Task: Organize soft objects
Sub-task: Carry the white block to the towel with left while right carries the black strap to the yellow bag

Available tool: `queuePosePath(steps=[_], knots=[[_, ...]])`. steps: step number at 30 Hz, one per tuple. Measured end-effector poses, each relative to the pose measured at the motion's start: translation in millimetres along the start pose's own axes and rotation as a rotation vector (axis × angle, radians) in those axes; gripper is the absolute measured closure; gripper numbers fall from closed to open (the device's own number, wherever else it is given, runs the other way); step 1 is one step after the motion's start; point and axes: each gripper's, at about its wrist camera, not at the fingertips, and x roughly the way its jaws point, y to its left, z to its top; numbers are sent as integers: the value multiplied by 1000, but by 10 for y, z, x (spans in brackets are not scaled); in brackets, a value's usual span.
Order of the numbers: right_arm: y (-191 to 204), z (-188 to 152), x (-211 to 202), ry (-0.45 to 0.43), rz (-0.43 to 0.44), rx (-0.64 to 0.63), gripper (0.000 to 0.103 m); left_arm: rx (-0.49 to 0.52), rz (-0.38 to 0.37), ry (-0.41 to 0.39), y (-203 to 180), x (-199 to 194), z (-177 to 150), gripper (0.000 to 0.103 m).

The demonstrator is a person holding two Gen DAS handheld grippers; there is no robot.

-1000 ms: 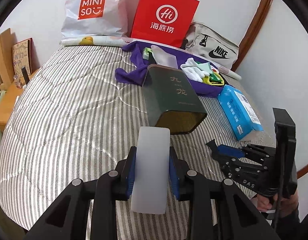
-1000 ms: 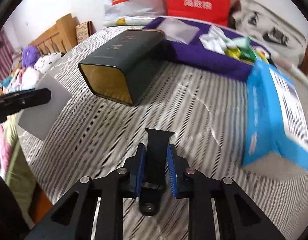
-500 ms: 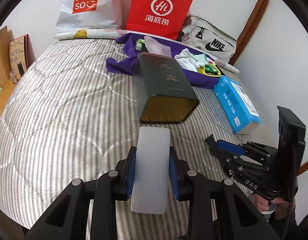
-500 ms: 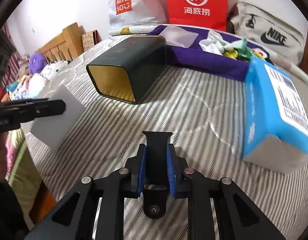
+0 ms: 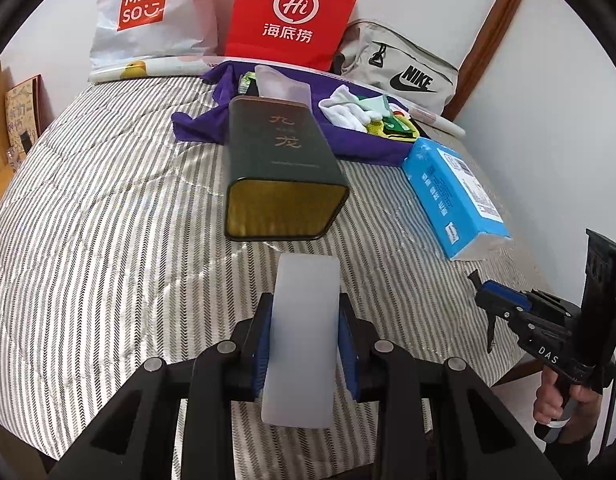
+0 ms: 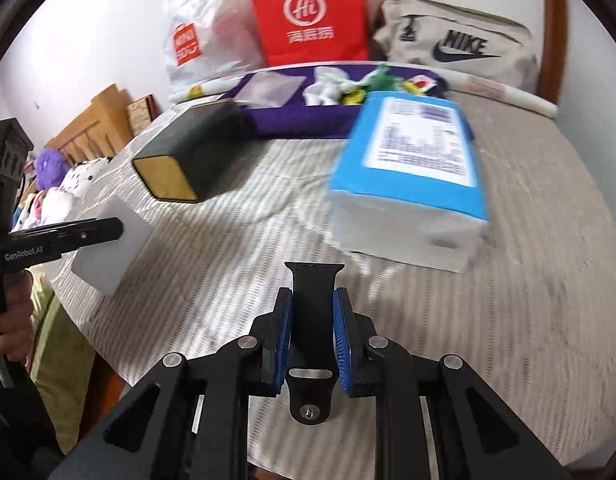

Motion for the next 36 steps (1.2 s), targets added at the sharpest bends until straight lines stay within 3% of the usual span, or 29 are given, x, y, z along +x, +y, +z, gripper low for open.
queuePosePath(steps=[8,17,29,36], knots=[[-179,27,-219,-39,-12,19,83,-14,9,-10,-78,-76,47,75],[-186,212,-401,-90,33,4,83,-9,13,-48,-163,-235,240,75],[-179,679,-563,-145,112,-40,83,4,21,-96,-242,-382,689,75],[-204,998,-530,-161,114,-68,83,0,35,-112,-229,-361,967,75]])
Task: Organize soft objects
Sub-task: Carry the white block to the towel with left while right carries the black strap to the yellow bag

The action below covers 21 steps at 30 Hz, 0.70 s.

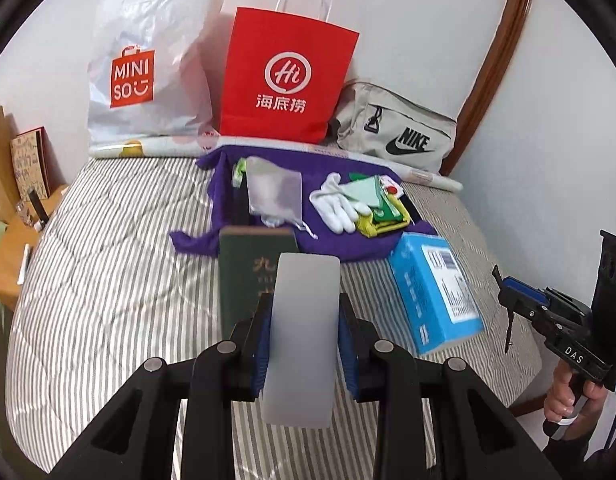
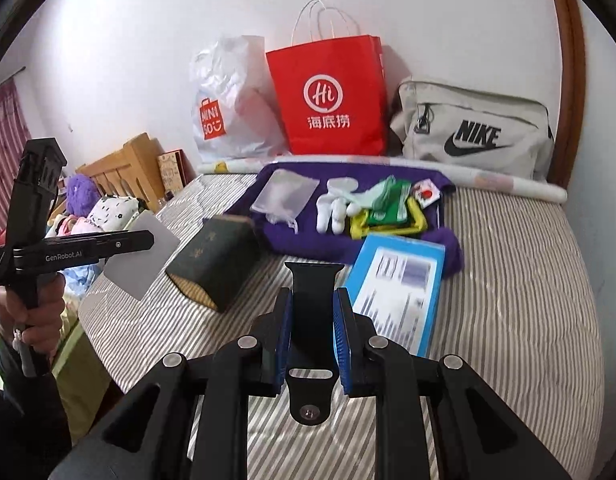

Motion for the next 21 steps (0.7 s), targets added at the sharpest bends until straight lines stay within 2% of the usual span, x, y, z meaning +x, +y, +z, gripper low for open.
queuePosePath(steps=[8,21], knots=[[-120,336,172,-8,19,-4,83,-2,2,-5,13,131,281,75],[-420,837,602,5,-1,-2,83,-36,-8,16,132,485,705,75]])
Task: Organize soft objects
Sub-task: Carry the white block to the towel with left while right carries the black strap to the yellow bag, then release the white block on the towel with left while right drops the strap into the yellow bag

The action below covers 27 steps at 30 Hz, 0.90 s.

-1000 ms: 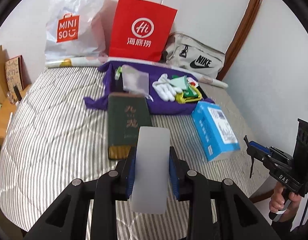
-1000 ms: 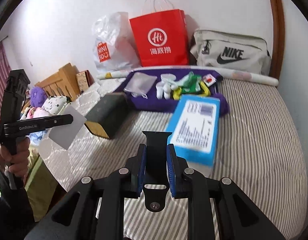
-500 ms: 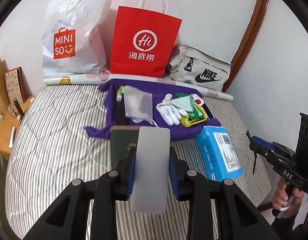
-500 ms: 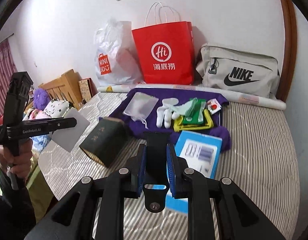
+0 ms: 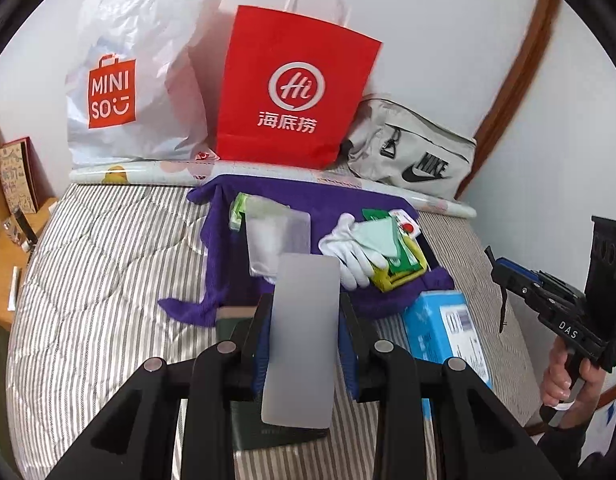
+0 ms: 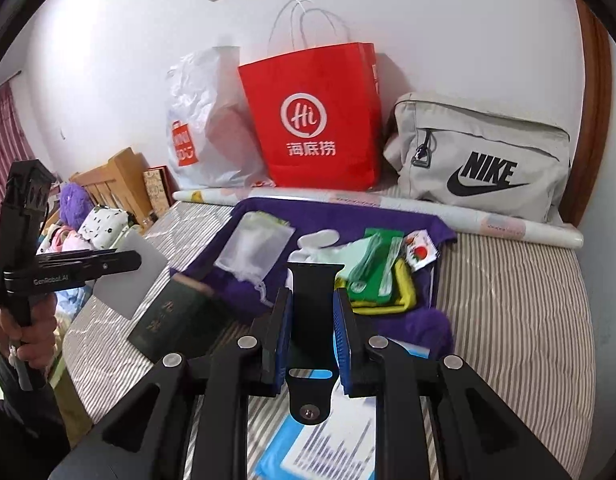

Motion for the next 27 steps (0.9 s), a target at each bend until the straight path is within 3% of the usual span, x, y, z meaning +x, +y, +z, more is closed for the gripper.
queuePosePath(steps=[10,27], knots=[[-255,301,462,32,-17,2,83,-17,-13,33,96,375,300,75],[-644,481,1226,130,-53,20,82,-54,-116,135,58,1161,674,75]])
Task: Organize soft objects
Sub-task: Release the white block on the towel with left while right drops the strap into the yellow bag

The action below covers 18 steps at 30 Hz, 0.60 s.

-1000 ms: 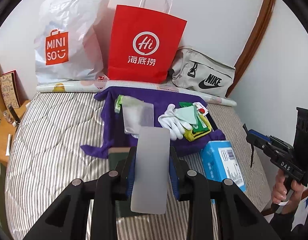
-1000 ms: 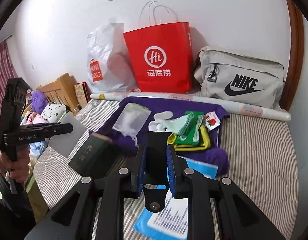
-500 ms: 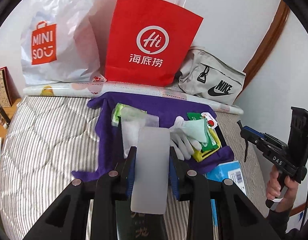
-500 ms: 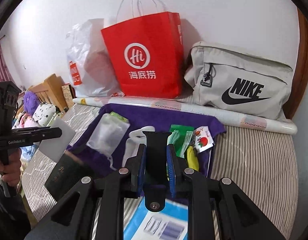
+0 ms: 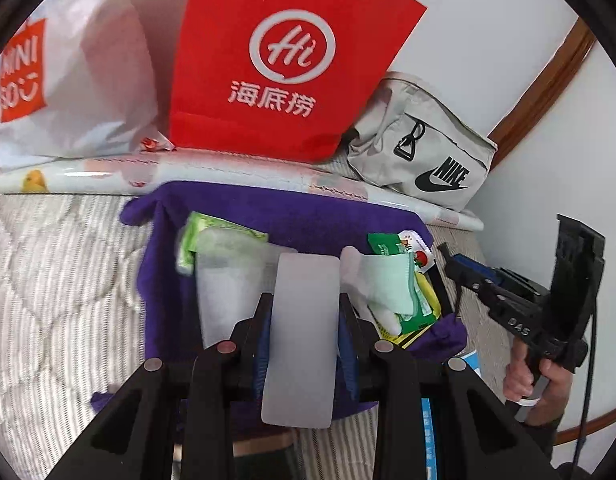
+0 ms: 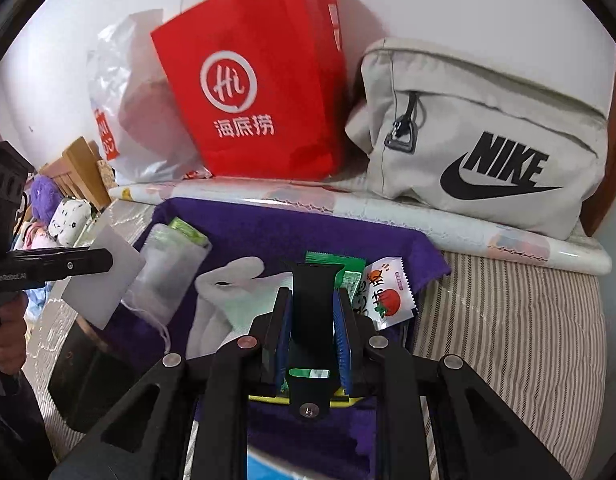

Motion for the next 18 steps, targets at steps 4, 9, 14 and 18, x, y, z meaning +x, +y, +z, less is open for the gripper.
queuePosePath(steps=[4,9,14,18], knots=[[-21,26,174,30,-1,-3,82,-3,-22,38,-14,188,24,75],[-9,-4,356,80,2,-11,82,6,-2,75,9,381,3,75],[39,-29,404,89,3,-37,77,7,28,98,60,485,-3,74],[60,-34,387,84,4,-37,52,42,107,85,33,478,10,57]])
